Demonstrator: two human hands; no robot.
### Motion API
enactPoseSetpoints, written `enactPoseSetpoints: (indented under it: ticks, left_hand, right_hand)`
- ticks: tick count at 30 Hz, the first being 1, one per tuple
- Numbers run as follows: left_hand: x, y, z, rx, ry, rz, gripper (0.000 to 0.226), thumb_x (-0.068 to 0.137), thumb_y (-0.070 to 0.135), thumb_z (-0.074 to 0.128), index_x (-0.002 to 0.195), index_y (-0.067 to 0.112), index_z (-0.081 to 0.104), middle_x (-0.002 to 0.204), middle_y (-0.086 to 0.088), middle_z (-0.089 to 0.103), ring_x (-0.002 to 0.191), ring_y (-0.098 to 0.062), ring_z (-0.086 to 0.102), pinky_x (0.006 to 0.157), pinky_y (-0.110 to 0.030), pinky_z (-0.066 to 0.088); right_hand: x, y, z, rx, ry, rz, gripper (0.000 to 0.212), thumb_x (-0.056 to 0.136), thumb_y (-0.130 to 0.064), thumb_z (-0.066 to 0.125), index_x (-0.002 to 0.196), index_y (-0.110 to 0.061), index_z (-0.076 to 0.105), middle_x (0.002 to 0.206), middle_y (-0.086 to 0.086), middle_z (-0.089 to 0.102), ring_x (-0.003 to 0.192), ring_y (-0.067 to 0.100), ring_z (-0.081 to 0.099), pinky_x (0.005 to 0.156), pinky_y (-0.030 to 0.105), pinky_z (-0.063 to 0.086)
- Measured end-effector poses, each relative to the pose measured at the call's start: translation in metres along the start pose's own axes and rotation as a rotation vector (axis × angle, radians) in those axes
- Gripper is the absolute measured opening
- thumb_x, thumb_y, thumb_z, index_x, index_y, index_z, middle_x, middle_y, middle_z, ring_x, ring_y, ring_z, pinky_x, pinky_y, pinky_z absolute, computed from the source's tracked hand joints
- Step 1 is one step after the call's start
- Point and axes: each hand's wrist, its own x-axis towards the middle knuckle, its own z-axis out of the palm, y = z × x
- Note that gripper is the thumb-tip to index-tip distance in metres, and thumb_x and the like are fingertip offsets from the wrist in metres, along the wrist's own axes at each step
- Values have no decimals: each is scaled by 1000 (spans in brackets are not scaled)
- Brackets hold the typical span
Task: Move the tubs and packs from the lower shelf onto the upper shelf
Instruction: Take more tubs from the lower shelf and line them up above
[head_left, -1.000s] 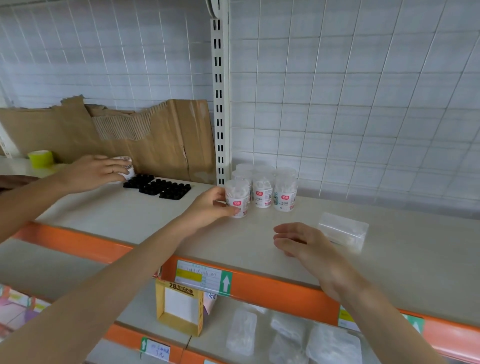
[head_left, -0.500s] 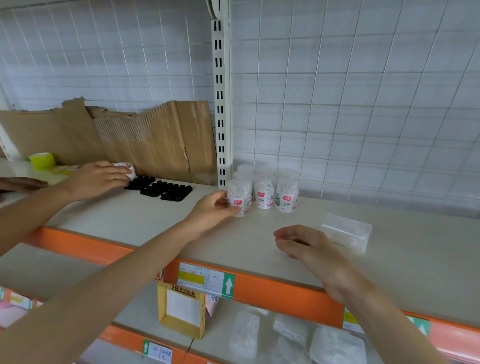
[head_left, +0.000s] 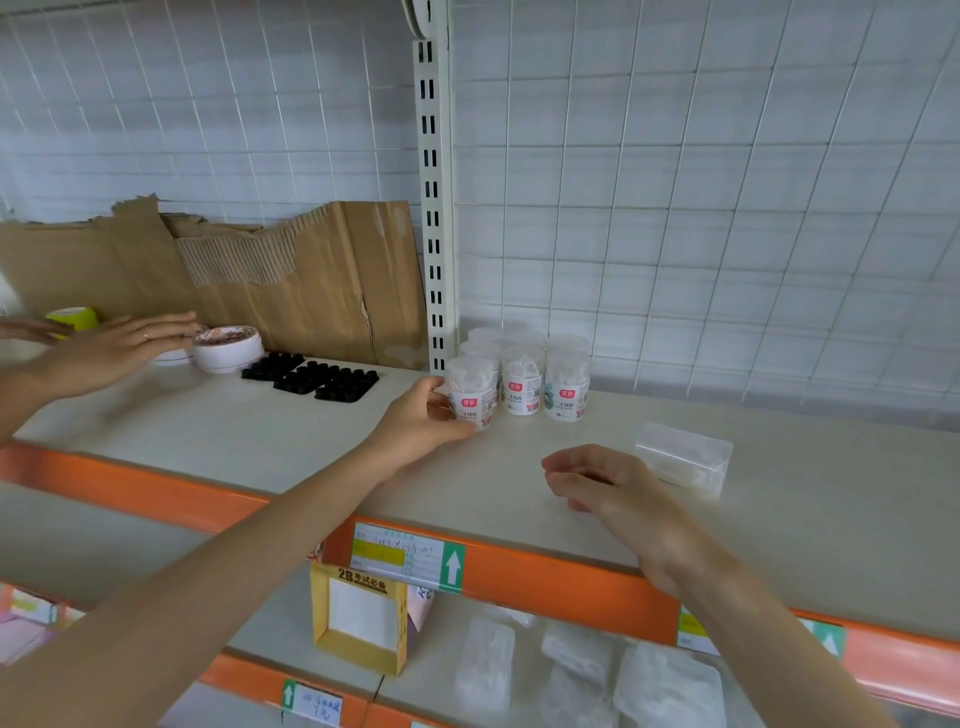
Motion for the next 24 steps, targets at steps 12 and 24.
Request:
enactPoseSetpoints:
  ticks: [12,24]
  left_hand:
    - [-66,59,3,105,334,521,23,86,11,70,107,15,62,99,5,57,85,-1,54,72,-7,38]
    - [-63,84,82,-264,-248,-43,20,97,21,57,115,13,60,93,-3,69,69,-10,64,58,-22,48]
  right_hand:
    - [0,-12,-80,-507,363,-456,19,88,-20,69,96,-36,63,105,-13,63,100,4,60,83,15,42]
    - [3,30,-117,-443,172,-88,52,79,-23,80,124,-33,55,112,2,63,100,14,64,84,28,51]
